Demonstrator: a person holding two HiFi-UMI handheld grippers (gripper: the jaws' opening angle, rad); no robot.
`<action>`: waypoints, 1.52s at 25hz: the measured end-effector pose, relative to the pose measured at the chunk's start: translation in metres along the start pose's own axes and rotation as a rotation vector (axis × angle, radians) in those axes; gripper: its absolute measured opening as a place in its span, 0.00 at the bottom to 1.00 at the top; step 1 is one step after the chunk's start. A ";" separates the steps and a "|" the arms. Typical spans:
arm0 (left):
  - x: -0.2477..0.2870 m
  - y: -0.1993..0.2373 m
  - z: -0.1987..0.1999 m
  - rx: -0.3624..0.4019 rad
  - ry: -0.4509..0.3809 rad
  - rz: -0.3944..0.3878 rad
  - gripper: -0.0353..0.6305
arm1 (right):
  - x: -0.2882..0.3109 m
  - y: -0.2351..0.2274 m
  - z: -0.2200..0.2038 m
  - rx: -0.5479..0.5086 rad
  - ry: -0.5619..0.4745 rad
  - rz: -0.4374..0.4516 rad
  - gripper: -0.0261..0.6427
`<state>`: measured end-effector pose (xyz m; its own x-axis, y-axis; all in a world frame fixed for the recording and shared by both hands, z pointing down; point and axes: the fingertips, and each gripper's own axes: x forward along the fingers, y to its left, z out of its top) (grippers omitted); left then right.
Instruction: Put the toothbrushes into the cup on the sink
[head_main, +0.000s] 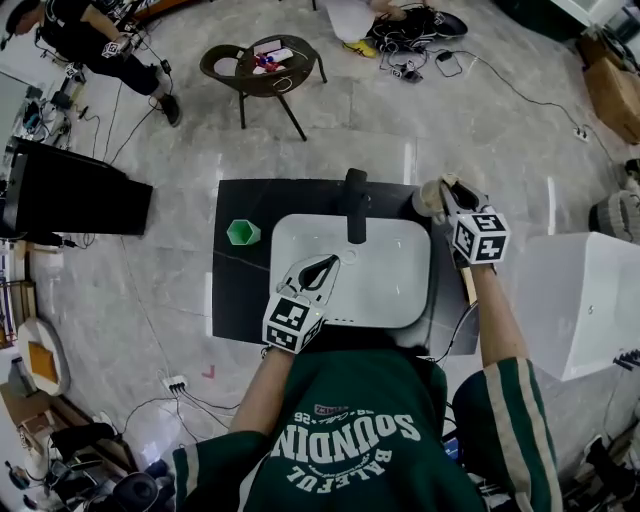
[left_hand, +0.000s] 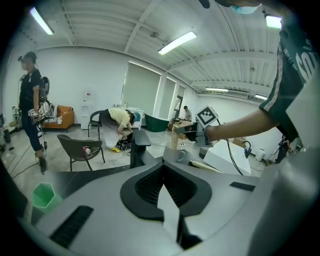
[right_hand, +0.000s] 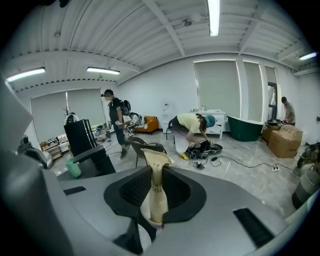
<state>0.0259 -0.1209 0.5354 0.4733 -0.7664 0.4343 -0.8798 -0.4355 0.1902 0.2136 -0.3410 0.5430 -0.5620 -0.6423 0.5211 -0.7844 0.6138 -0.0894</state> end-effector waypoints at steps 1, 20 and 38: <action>0.000 0.000 0.000 -0.001 0.000 0.001 0.07 | 0.000 0.000 0.000 0.005 -0.003 0.000 0.17; -0.007 -0.003 -0.007 0.006 0.010 -0.002 0.07 | 0.006 -0.009 -0.003 0.061 0.012 -0.019 0.25; -0.001 -0.016 -0.004 0.028 0.005 -0.038 0.07 | -0.027 0.042 -0.026 -0.054 0.000 0.014 0.11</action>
<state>0.0396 -0.1117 0.5353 0.5061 -0.7467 0.4315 -0.8596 -0.4775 0.1819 0.2032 -0.2860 0.5470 -0.5731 -0.6334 0.5199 -0.7609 0.6469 -0.0506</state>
